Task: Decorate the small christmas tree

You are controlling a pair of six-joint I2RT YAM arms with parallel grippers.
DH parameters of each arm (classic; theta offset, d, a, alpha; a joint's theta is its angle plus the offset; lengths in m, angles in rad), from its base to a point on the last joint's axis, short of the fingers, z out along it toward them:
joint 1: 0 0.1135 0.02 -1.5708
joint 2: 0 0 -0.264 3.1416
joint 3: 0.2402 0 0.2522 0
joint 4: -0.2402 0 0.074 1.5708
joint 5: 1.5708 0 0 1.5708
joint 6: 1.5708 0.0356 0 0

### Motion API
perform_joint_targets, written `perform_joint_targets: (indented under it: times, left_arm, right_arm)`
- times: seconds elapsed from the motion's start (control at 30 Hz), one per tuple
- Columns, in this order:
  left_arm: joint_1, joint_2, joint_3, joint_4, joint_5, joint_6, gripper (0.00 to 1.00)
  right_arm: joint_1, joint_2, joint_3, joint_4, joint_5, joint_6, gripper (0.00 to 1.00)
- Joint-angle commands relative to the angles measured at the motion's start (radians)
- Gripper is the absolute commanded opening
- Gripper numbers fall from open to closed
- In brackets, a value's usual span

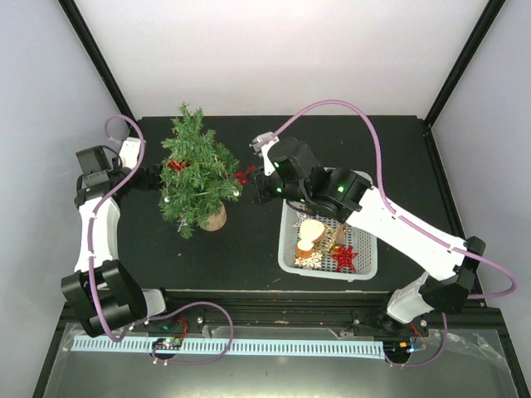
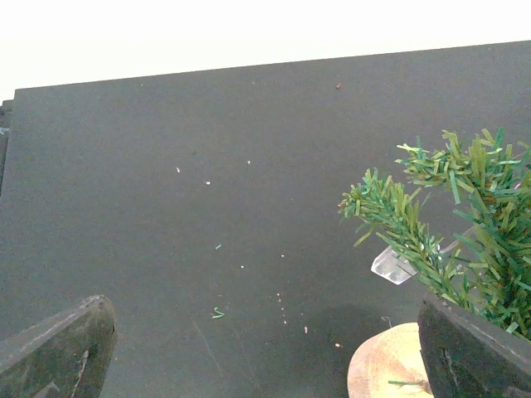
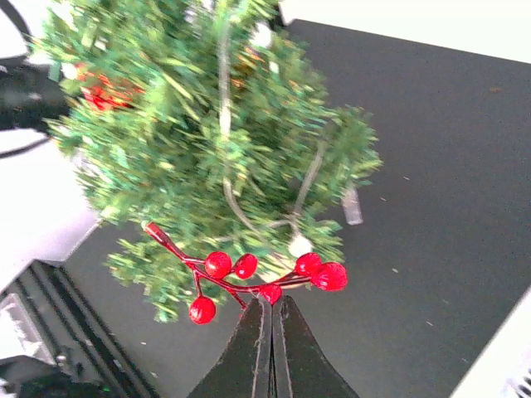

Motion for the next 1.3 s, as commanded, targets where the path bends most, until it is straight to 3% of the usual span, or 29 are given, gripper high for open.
perform_joint_targets:
  times: [0.0,0.37,1.27]
  left_arm:
    - [0.005,-0.006,0.016,0.020,0.044,-0.033,0.99]
    - [0.006,-0.013,-0.010,0.026,0.074,-0.040,0.99]
    - [0.007,0.010,-0.040,0.046,0.141,-0.044,0.99]
  right_arm:
    - [0.005,0.052,0.088,0.114,-0.145,0.002,0.01]
    - [0.004,0.252,0.304,0.078,-0.217,0.008,0.01]
    - [-0.028,0.355,0.358,0.109,-0.150,0.037,0.01]
